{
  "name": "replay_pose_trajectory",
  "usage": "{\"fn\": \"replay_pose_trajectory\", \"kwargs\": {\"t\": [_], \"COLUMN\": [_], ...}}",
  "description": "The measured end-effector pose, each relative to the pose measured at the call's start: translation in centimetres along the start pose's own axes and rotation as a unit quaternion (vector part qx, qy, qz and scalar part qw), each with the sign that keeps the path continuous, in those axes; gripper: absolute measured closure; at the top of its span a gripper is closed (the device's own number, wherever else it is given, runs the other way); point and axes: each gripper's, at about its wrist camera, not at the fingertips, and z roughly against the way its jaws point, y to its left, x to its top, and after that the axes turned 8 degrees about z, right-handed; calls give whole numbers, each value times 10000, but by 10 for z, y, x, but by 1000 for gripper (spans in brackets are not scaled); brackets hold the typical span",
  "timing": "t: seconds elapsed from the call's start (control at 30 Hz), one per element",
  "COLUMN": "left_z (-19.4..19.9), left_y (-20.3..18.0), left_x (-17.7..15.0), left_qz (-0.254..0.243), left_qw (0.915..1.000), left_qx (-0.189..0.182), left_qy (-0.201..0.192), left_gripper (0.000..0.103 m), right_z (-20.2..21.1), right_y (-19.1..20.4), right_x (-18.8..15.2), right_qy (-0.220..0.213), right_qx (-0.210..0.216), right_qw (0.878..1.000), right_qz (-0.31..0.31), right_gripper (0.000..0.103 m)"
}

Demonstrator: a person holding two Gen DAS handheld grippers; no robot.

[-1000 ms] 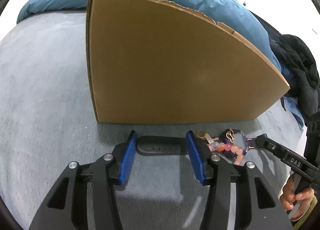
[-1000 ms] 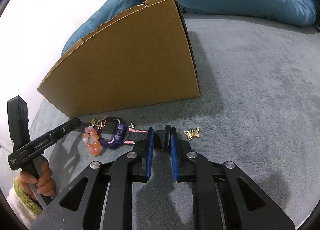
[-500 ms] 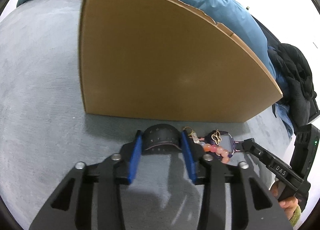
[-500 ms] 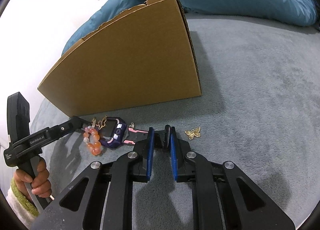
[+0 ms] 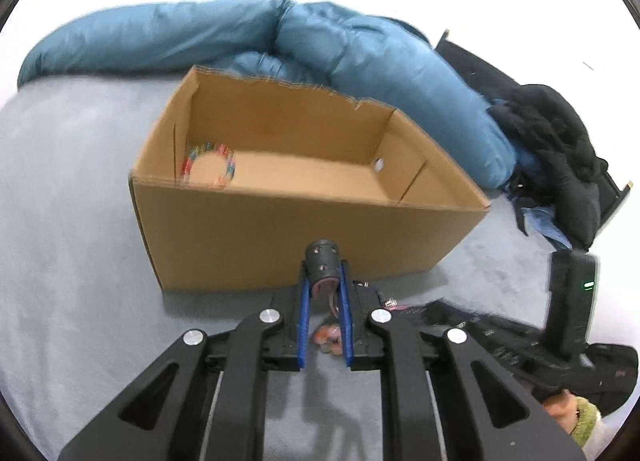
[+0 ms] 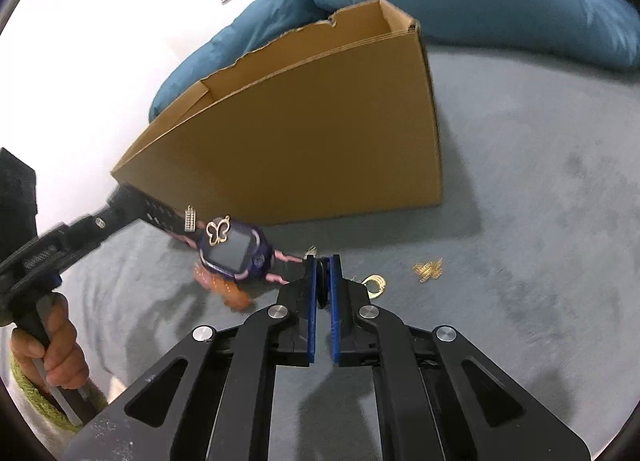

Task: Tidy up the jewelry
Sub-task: 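Lift the smartwatch with the right tool and carry it over the box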

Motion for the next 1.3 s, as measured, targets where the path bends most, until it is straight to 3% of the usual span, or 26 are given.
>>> {"fn": "replay_pose_trajectory", "kwargs": {"t": [0.23,0.47,0.7,0.9,1.3], "left_z": [23,55,72,74,94], "left_y": [-20,-46,-66,-67,-66], "left_x": [12,15,18,12,10], "left_qz": [-189,-369,-712,-795,-888], "left_qw": [9996,9970,9941,9941,9918], "left_qx": [-93,-544,-533,-359,-98], "left_qy": [-211,-401,-626,-647,-910], "left_gripper": [92,92,92,92,91], "right_z": [3,-6,13,24,41], "right_y": [0,1,3,2,22], "right_x": [-3,-4,2,-4,18], "right_qy": [99,263,-3,-133,-651], "right_qx": [543,1149,1122,924,581], "right_qw": [9977,9889,9903,9925,9955], "right_qz": [-397,-904,-815,-785,-370], "right_gripper": [99,99,99,99,100]}}
